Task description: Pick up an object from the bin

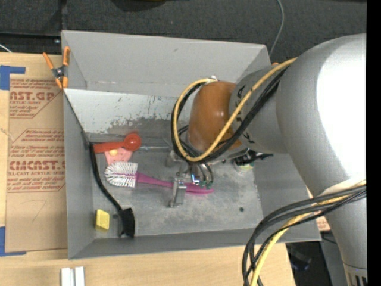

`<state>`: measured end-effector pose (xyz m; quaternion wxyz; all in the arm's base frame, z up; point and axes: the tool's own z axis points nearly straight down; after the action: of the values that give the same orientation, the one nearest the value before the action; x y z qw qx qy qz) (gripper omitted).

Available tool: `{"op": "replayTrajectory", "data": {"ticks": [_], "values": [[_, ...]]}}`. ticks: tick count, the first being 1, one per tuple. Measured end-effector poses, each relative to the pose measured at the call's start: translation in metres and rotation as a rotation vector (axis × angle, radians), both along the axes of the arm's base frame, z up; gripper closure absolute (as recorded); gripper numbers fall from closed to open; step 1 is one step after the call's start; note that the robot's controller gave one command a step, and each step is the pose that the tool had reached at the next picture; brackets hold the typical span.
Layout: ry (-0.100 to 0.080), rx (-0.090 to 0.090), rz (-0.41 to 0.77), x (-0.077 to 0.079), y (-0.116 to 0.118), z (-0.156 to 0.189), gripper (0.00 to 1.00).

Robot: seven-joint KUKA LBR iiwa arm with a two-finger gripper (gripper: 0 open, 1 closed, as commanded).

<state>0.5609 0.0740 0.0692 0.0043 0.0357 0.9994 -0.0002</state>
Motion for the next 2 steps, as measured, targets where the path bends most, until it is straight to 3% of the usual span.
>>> {"op": "replayTrajectory", "data": {"ticks": [1, 2], "values": [[0.015, 0.000, 0.223, -0.0180, -0.0324, 0.0011, 1.00], [0.015, 0.000, 0.223, -0.0180, -0.0324, 0.0011, 1.00]]}}
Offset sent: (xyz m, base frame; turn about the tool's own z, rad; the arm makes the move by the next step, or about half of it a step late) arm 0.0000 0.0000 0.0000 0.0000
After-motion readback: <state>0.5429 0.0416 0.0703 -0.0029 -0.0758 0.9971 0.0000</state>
